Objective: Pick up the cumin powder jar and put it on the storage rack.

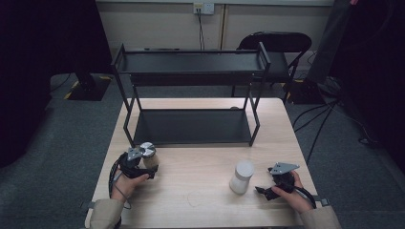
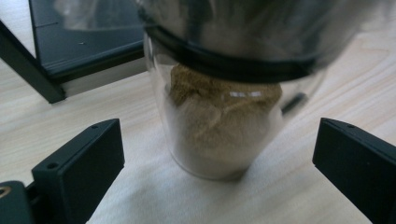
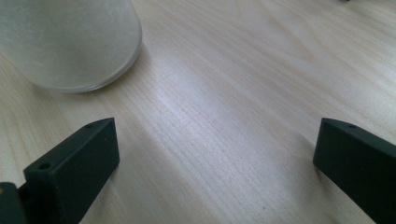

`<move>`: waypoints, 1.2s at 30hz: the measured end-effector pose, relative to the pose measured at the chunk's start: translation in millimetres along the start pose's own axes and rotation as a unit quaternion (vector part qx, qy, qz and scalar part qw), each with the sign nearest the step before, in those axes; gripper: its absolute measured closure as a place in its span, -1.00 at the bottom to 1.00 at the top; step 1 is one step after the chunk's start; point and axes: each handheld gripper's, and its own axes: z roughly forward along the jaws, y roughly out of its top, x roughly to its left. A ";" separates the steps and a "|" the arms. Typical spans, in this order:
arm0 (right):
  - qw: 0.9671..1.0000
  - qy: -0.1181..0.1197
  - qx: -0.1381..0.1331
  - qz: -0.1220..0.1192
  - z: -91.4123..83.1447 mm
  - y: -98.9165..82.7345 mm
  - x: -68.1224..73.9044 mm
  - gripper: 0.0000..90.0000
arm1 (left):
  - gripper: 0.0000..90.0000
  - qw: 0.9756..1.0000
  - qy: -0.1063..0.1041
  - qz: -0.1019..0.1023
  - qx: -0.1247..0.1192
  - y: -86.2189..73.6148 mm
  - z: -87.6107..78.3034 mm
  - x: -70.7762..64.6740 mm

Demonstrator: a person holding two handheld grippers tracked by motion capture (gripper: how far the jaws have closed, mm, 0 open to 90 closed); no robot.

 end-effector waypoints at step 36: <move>1.000 0.000 0.000 0.000 0.0 0.0 0.0 -1.00 | -0.31 1.000 -0.011 0.005 -0.018 2.0 12.5 4.0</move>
